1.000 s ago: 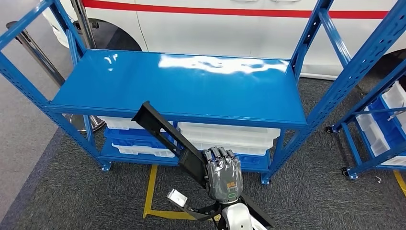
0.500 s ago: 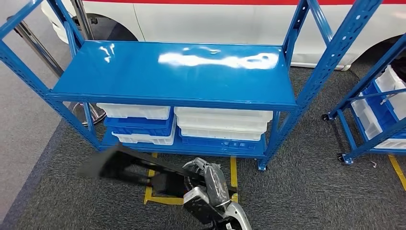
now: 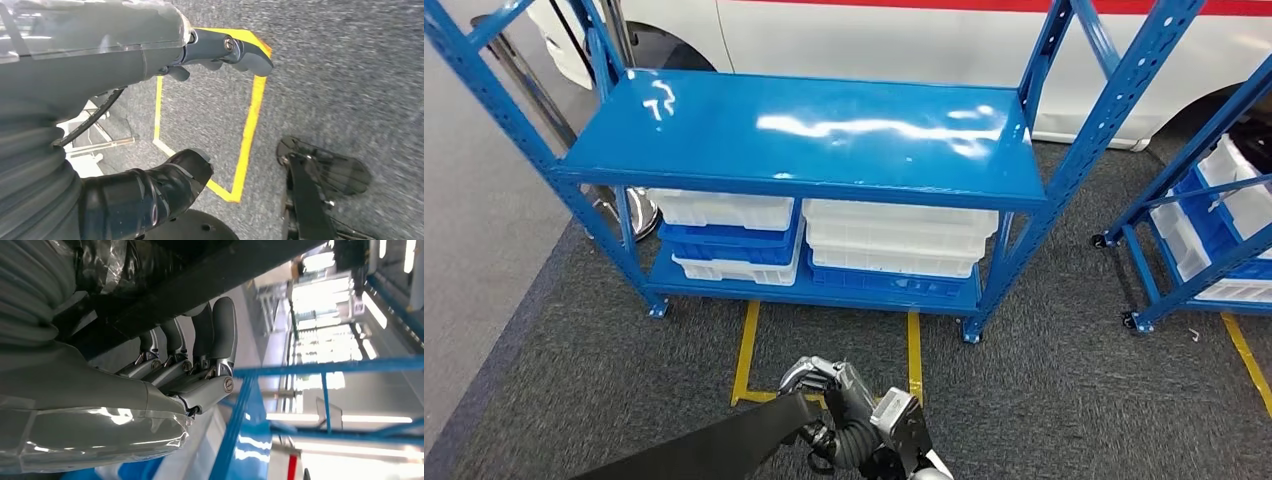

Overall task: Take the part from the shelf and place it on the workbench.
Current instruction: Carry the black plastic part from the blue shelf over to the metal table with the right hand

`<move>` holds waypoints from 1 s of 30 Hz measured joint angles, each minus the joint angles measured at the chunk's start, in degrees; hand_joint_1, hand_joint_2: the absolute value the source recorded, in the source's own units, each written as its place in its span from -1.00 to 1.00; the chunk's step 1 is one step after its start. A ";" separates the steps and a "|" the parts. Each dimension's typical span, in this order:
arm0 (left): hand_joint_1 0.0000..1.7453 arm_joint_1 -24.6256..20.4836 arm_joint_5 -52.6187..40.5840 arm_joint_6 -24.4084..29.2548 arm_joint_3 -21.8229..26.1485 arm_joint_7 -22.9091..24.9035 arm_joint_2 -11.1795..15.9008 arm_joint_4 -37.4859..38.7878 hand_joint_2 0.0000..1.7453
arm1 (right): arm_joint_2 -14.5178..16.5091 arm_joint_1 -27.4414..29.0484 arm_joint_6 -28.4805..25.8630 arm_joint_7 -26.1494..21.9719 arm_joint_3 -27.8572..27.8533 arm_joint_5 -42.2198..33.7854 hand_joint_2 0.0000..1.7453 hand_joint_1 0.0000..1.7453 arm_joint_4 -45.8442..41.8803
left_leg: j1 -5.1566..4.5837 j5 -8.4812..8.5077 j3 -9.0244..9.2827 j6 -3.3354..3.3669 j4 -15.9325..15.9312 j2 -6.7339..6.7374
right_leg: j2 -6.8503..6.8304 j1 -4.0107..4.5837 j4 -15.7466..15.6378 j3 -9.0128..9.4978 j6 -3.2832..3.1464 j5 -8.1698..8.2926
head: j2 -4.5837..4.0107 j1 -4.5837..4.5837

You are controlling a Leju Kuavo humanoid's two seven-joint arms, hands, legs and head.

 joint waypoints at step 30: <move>-1.00 -0.37 1.14 0.09 -1.03 0.74 -0.15 0.13 1.00 | 0.23 1.90 10.03 -0.28 -2.21 -5.62 1.00 1.00 -3.69 | -0.07 -1.34 1.76 -0.36 -0.46 0.00 | -0.24 -0.27 -1.89 -0.89 0.25 3.08 | 0.01 -0.08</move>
